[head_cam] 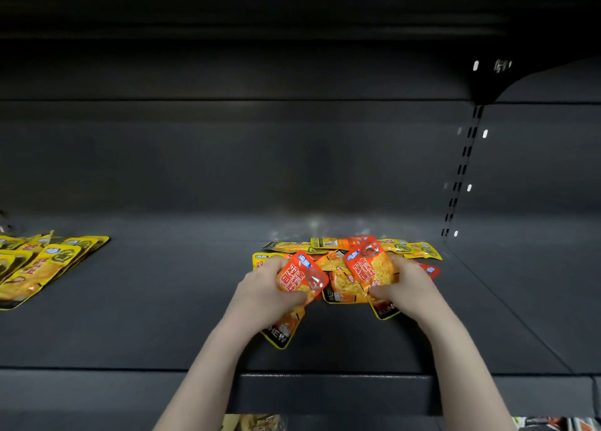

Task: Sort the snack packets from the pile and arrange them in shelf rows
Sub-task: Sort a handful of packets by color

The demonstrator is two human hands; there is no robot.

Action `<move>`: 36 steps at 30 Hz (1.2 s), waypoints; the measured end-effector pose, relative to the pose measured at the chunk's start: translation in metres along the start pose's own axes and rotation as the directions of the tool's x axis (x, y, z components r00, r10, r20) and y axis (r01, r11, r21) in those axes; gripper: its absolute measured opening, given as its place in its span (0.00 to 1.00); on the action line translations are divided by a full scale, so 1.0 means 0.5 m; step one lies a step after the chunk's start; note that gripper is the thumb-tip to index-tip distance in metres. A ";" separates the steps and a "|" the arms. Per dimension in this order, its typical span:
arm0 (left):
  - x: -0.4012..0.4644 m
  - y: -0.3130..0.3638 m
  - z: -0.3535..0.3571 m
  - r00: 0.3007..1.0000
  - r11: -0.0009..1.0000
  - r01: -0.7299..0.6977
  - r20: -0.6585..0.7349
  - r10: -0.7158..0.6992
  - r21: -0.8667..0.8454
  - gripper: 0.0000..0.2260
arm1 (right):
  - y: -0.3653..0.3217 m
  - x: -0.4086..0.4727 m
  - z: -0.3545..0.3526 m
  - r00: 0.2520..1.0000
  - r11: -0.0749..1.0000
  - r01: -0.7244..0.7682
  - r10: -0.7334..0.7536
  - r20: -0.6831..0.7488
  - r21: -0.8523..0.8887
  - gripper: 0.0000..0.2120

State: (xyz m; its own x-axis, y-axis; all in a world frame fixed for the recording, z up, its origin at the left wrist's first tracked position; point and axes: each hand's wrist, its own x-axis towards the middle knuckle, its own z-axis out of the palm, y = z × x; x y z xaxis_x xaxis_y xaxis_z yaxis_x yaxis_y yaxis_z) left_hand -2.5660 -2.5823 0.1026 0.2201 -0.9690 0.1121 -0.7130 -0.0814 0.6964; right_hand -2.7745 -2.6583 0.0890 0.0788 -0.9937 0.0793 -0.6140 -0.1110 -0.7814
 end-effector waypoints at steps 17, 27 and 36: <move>-0.056 -0.117 -0.193 0.957 0.912 0.047 -0.242 -0.158 -0.408 0.16 | -0.172 -0.091 0.148 0.992 0.785 0.112 -0.128 -0.018 0.609 0.05; -0.113 -0.407 -0.507 0.925 0.908 -0.012 -0.350 -0.149 -0.418 0.15 | -0.446 -0.173 0.459 0.996 0.712 0.037 -0.079 0.028 0.701 0.03; -0.128 -0.686 -0.804 0.892 0.926 0.063 -0.396 -0.219 -0.371 0.18 | -0.735 -0.234 0.737 0.983 0.709 0.015 -0.141 0.121 0.705 0.05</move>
State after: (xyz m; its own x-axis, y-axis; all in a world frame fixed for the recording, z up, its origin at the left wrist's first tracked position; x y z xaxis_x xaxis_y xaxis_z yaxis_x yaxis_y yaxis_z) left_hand -2.0679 -2.3984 0.1415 0.6161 -0.7541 0.2276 -0.3993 -0.0500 0.9154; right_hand -2.2686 -2.4966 0.1385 0.2593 -0.9592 0.1130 0.1191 -0.0844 -0.9893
